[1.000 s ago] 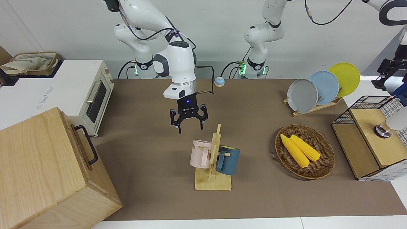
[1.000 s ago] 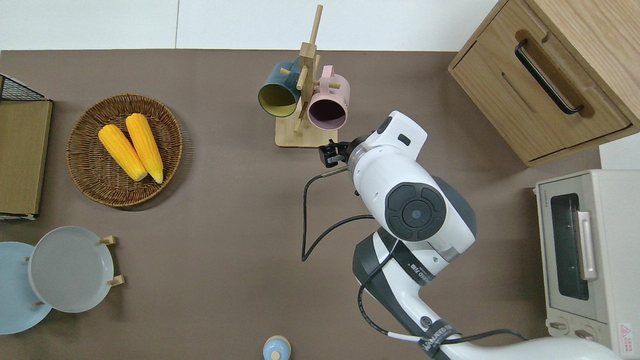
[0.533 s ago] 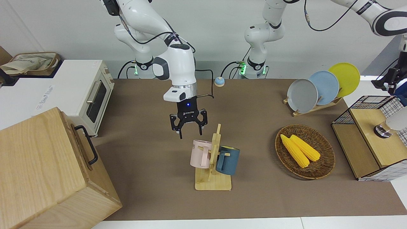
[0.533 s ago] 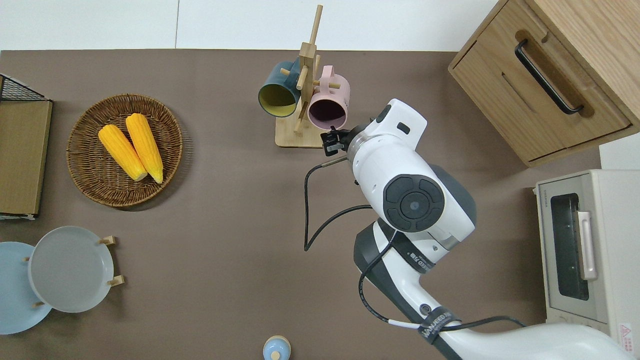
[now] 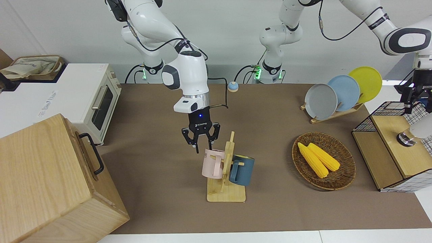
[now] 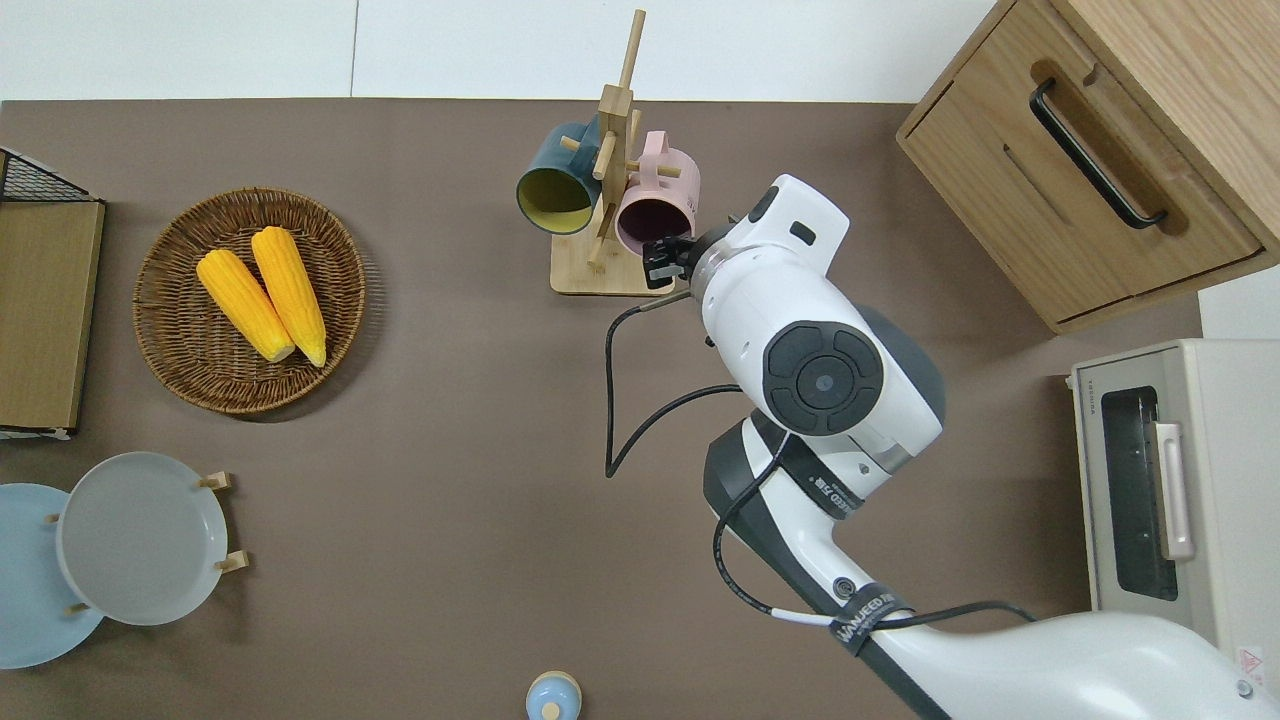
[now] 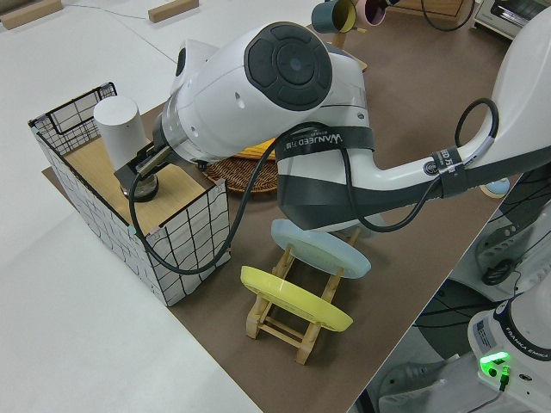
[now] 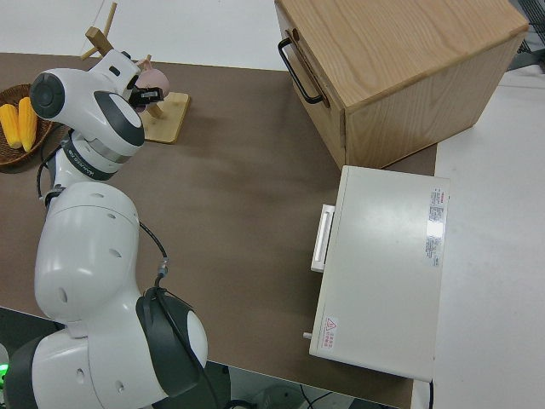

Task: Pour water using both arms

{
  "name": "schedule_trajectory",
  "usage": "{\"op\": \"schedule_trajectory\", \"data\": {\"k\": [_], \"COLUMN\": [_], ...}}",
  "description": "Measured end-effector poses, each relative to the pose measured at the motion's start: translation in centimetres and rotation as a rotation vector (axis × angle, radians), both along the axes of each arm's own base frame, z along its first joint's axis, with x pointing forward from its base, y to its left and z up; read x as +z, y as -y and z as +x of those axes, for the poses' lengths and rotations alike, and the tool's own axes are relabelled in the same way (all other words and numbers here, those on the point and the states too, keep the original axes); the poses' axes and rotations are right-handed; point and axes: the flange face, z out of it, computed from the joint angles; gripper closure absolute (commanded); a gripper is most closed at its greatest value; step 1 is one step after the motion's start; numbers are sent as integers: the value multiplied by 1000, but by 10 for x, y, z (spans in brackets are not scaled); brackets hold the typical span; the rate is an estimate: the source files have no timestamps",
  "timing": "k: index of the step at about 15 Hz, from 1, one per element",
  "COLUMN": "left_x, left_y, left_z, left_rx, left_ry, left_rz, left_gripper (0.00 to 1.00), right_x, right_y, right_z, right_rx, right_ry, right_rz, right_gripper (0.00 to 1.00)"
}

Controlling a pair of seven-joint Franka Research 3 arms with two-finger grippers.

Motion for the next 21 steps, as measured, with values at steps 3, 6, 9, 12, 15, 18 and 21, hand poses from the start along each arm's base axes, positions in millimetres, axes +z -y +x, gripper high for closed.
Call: {"op": "schedule_trajectory", "data": {"k": [3,6,9,12,15,18,21], "left_x": [-20,-24,-18,-20,-25,-32,-38], "left_y": [-5,-12,-19,-21,-12,-7,-6], "left_z": [4,9,15,27,41,47,50], "left_rx": [-27,-23,-16,-16,-22,-25,-24], "left_ry": [26,44,62,72,84,82,77], "left_rz": [-10,2,14,17,14,15,17], "left_gripper": [11,11,11,11,11,11,11], "right_x": [-1,-3,1,1,2,1,1], "right_y": [-1,-1,5,5,11,13,13], "right_z": [1,2,8,8,11,14,15], "right_rx": [3,5,5,16,43,73,128], "right_ry": [4,3,17,19,26,47,72], "right_rz": [6,6,-2,-10,-37,-66,-118], "right_gripper": [904,1000,1000,1000,1000,1000,1000]}}
